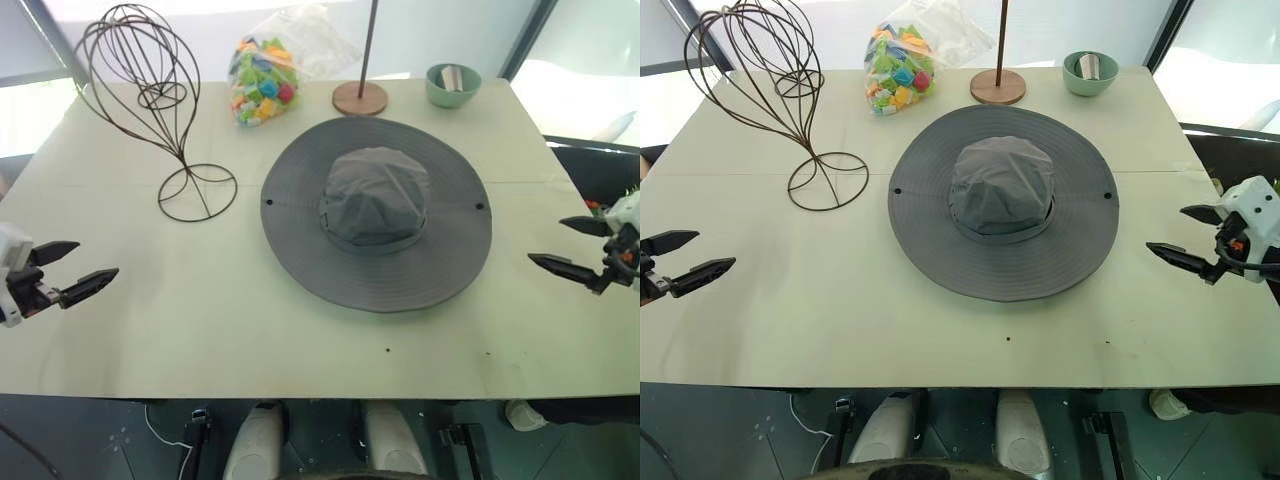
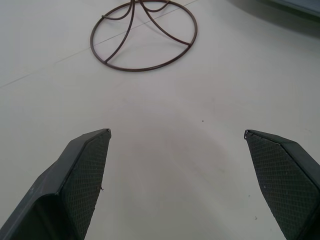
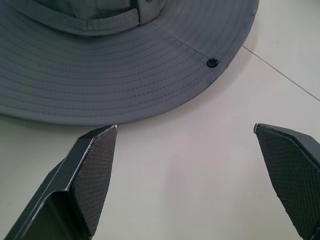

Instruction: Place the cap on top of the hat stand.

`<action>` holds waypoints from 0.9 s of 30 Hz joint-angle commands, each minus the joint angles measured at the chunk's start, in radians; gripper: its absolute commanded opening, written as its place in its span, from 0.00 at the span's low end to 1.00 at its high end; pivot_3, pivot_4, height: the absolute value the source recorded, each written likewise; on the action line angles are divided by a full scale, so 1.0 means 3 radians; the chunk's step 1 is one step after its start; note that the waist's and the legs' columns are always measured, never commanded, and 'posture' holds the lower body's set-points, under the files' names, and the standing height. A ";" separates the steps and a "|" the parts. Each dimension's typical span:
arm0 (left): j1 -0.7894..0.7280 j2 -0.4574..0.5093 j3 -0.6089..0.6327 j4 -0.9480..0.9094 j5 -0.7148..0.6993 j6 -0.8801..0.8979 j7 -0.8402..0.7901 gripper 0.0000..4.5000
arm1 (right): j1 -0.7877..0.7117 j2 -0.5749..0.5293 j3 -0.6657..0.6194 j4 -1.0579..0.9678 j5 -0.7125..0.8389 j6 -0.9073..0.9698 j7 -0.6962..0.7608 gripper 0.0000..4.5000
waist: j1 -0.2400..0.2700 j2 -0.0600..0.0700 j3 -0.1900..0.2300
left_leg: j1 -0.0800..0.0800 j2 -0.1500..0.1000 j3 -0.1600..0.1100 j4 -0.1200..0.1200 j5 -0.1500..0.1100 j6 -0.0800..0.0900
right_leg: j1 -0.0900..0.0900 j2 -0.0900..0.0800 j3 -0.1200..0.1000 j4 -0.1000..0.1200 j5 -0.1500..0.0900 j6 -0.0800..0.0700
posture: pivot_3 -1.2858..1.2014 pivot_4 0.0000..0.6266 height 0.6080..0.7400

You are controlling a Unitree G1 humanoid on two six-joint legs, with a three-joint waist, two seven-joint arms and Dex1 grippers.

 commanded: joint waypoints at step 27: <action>-0.1259 0.0364 -0.0784 -0.0731 -0.0872 0.0881 -0.0872 1.00 | 0.0914 0.0162 -0.0087 -0.2685 -0.0433 0.0034 -0.0603 0.99 | 0.0012 0.0000 -0.0001 | 0.0000 0.0000 -0.0004 0.0010 0.0001 0.0000 | 0.0002 0.0002 -0.0002 0.0012 0.0005 0.0010 | 0.52 0.24 1.00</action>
